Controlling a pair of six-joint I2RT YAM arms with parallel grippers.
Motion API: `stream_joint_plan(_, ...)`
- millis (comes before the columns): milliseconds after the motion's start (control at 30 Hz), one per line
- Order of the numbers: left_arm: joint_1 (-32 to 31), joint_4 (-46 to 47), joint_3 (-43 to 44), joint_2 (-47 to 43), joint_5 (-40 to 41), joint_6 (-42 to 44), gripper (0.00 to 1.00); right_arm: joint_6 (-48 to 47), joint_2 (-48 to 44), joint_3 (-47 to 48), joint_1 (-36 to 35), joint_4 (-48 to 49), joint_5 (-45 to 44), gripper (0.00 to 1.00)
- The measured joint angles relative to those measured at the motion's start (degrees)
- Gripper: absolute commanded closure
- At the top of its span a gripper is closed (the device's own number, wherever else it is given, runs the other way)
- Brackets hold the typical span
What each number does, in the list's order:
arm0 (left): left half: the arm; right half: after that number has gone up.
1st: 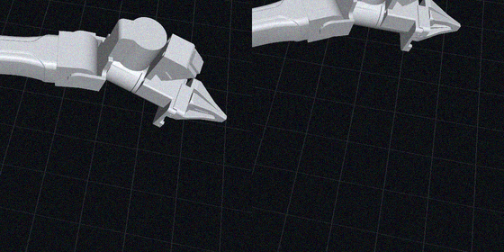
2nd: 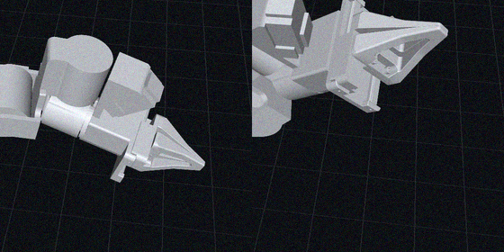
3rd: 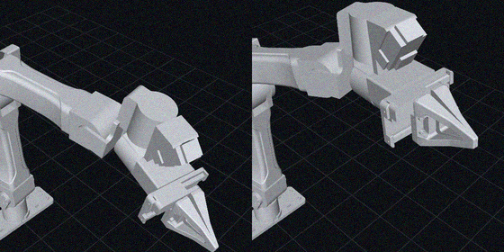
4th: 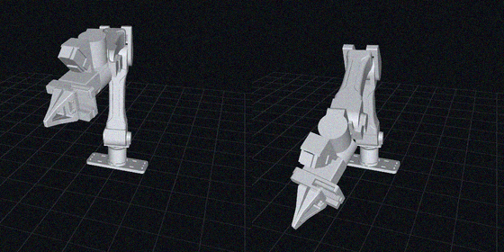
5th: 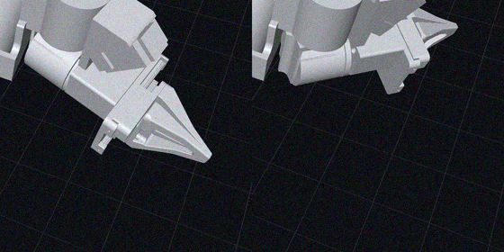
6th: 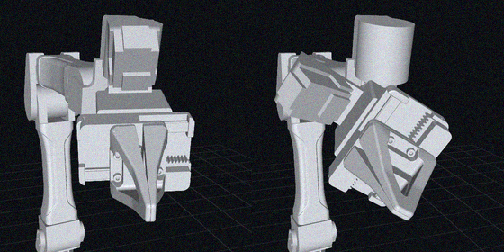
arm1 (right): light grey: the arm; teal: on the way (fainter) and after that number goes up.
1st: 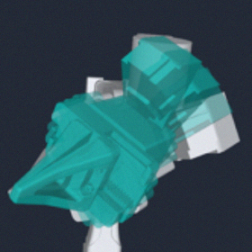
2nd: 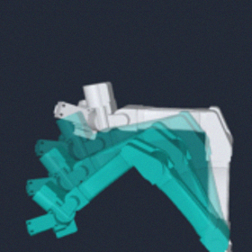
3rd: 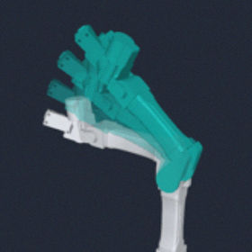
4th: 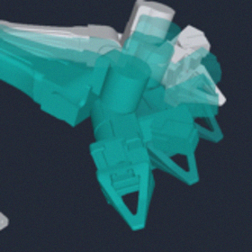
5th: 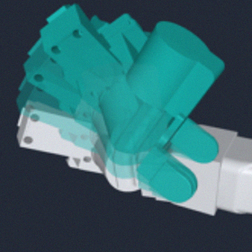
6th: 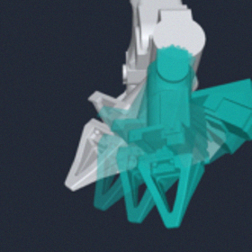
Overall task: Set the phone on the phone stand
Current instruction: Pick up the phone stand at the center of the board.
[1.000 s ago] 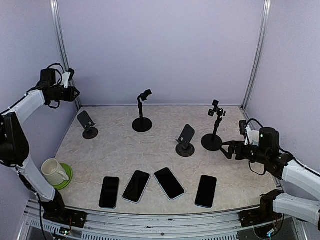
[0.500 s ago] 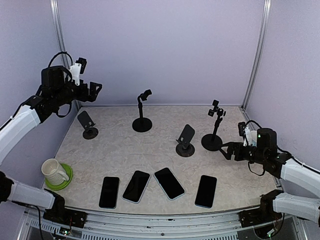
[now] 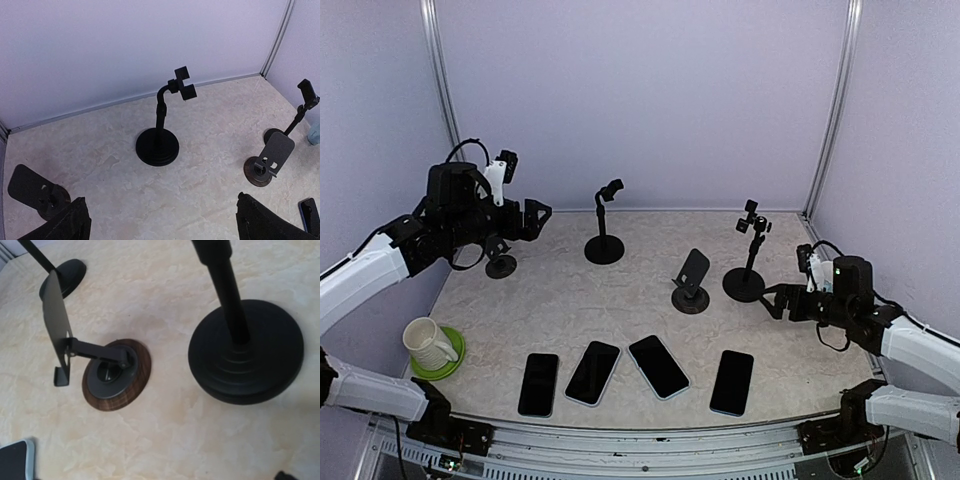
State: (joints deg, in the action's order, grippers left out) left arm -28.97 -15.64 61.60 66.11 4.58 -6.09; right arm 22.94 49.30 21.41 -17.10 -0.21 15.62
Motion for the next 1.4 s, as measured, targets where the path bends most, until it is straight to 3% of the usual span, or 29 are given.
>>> stream_joint_plan(267,0.2,6.8,-12.4,-2.9,-5.6,-7.1,0.01,0.0,0.1,2.7,0.0,-1.6,-0.9,0.00)
stream_joint_plan(767,-5.7,15.9,-19.3,-0.5,-8.7,-11.1,0.01,-1.1,1.6,10.2,0.0,-8.3,-8.0,0.00)
stream_joint_plan(1167,-7.3,19.7,-21.5,-0.6,-9.1,-12.0,0.01,-5.0,12.0,21.5,0.0,-9.3,-10.1,0.13)
stream_joint_plan(1400,-7.5,20.4,-22.5,-1.3,-9.2,-12.2,0.01,-8.4,21.2,28.3,-0.1,-7.4,-9.8,0.15)
